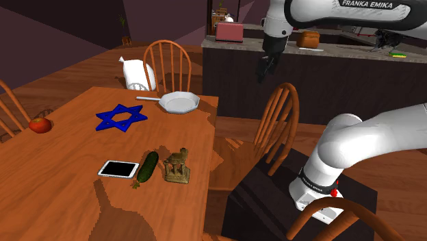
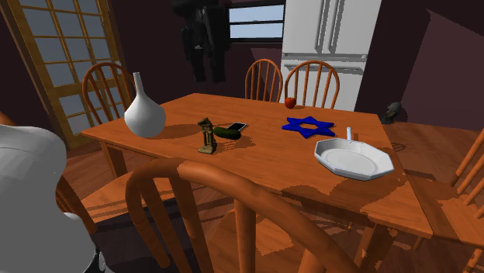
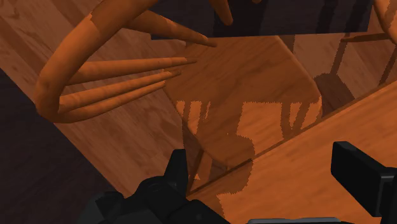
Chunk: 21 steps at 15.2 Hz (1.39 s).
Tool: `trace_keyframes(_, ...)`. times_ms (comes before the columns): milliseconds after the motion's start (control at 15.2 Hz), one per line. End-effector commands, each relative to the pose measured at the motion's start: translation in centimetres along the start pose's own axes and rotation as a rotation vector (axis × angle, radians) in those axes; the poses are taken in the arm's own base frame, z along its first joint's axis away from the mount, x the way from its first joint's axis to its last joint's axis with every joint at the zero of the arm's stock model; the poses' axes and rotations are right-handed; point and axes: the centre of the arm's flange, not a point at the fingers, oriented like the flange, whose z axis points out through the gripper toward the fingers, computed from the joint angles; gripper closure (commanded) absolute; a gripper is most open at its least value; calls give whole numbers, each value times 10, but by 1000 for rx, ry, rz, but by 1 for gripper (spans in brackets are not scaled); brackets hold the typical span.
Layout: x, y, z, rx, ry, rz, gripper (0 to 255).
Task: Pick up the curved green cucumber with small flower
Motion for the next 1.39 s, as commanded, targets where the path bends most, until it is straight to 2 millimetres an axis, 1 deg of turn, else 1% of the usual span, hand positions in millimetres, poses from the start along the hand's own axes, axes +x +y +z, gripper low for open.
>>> trace_keyframes(0,0,0,0,0,0,0,0)
trace_keyframes(330,3,-60,28,-1,8,89,0)
trace_keyframes(660,12,-119,57,-2,16,178,0)
trace_keyframes(990,26,-177,85,-2,23,267,0)
trace_keyframes(1320,45,-233,114,-3,31,356,0)
